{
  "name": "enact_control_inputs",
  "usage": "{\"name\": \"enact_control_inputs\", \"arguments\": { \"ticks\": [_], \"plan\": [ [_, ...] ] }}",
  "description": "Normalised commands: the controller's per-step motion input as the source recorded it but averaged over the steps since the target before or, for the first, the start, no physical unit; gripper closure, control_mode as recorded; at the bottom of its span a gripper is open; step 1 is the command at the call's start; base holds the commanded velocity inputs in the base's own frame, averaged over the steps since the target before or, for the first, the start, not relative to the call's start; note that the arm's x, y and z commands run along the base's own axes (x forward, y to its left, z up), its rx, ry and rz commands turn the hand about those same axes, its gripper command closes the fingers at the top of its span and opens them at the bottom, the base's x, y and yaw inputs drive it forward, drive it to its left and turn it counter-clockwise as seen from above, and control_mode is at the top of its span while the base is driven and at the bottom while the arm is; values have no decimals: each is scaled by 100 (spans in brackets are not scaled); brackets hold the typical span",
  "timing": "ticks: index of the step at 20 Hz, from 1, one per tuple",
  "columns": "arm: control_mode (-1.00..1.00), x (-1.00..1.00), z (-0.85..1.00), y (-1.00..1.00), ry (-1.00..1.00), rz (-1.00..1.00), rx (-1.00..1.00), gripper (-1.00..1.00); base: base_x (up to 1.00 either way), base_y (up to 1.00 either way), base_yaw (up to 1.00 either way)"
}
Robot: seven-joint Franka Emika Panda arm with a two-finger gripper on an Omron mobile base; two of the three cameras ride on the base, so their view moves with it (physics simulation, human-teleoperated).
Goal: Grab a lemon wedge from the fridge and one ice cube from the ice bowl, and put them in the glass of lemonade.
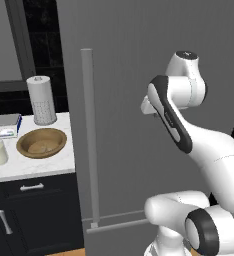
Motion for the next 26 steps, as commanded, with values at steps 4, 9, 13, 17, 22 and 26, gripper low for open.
{"name": "enact_control_inputs", "arguments": {
  "ticks": [4,9,13,17,22,26],
  "plan": [
    [-100,-22,0,-7,0,-1,0,-100,0,0,0],
    [-100,-74,-21,-13,0,-4,0,-100,0,0,0],
    [-100,-60,-34,-3,0,-1,0,-100,0,0,0],
    [-100,-11,-25,0,0,0,0,-100,0,0,0],
    [-100,0,-3,0,-4,0,0,-100,0,0,0],
    [-100,-17,-20,-1,-3,0,0,-100,0,0,0]
  ]
}}
